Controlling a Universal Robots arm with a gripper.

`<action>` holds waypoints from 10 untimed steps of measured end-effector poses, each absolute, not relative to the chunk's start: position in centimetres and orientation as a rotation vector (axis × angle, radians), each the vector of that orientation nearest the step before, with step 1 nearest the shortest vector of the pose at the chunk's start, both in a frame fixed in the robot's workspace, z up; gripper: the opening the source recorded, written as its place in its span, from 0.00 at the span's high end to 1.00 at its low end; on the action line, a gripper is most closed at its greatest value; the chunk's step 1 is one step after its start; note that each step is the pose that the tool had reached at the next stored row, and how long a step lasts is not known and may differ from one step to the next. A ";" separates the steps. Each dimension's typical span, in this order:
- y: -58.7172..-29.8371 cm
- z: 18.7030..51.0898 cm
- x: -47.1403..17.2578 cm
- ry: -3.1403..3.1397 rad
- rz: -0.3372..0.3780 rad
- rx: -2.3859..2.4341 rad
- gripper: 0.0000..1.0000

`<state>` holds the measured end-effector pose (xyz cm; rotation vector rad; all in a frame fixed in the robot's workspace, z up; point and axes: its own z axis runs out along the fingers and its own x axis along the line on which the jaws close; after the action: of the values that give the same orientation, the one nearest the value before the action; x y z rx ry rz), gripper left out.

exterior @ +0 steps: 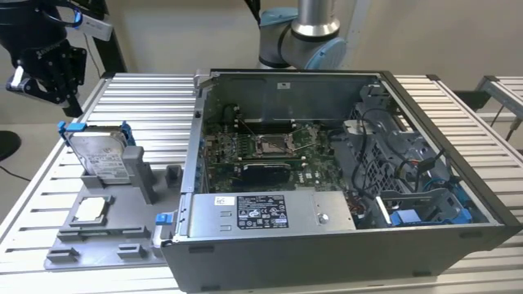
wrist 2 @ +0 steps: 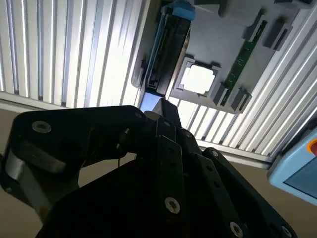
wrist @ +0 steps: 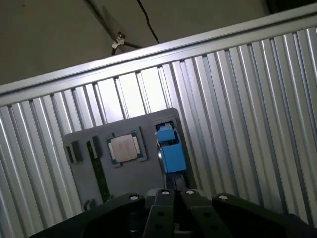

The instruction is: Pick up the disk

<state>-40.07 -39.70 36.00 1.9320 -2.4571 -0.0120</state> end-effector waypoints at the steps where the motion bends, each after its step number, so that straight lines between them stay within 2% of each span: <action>1: -39.7 36.0 -40.1 -2.444 -0.012 1.949 1.00; 10: -39.9 35.9 -41.0 -2.367 -0.008 2.044 1.00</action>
<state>-40.99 -39.92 35.95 2.0438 -2.3675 -0.0084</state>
